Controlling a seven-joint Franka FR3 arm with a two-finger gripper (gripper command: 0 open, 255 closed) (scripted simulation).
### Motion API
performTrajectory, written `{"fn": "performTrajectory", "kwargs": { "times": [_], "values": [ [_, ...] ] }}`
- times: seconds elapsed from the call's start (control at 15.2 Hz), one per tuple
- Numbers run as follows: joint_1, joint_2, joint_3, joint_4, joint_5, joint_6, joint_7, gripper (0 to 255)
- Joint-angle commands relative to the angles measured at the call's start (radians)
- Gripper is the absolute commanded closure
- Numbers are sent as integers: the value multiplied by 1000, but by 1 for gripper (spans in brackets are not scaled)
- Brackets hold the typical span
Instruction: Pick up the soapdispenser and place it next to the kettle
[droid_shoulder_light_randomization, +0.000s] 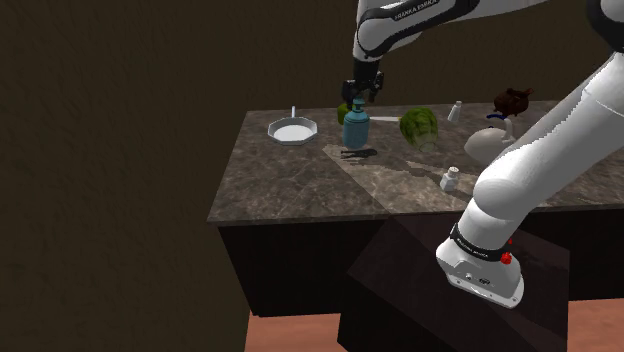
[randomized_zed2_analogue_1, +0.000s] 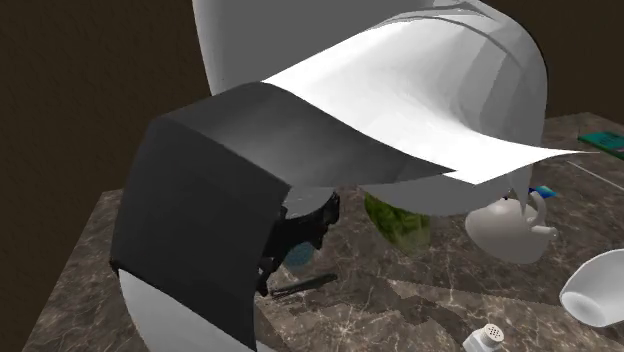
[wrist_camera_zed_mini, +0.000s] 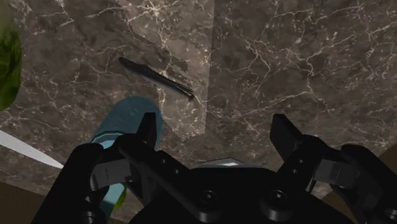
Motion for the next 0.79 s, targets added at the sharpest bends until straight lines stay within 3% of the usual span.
{"fn": "performTrajectory", "kwargs": {
  "times": [0.0, 0.73],
  "values": [
    [-20, 56, -12, 27, -7, 52, 33, 0],
    [-110, 344, -91, 223, -17, 256, 191, 0]
  ]
}}
